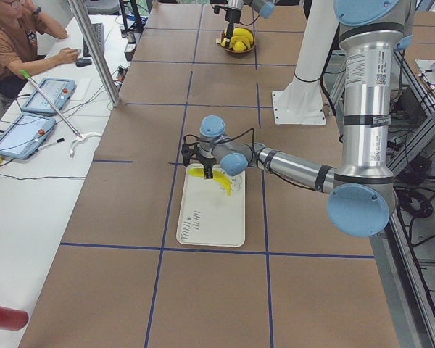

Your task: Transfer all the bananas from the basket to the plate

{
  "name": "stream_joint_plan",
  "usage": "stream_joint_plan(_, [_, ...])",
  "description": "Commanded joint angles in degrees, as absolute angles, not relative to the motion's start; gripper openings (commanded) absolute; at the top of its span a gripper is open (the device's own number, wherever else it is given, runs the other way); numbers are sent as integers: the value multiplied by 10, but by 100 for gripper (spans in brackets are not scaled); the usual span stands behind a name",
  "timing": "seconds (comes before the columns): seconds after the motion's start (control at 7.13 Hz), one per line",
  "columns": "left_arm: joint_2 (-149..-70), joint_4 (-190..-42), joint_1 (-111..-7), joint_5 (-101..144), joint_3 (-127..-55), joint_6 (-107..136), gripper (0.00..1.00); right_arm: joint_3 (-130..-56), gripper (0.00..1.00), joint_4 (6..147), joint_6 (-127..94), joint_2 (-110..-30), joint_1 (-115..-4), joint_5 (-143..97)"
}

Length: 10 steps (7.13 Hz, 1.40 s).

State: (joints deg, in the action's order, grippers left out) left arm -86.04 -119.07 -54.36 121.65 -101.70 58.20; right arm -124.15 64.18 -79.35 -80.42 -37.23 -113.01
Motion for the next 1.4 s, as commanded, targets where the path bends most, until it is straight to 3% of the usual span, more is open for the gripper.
stream_joint_plan(0.0, [-857,-1180,-559,1215,-988,563,0,-1240,100,643,-793,-806,-375,-1129])
stream_joint_plan(0.98, [-841,-1186,-592,1213,-933,549,0,-1237,100,644,-790,-813,-379,-1129])
stream_joint_plan(1.12, [-841,-1186,-593,1214,-927,549,44,-1237,100,644,-790,-825,-386,-1129])
stream_joint_plan(1.26, [-842,-1189,-594,1201,-921,548,99,-1241,100,644,-784,-837,-398,-1135])
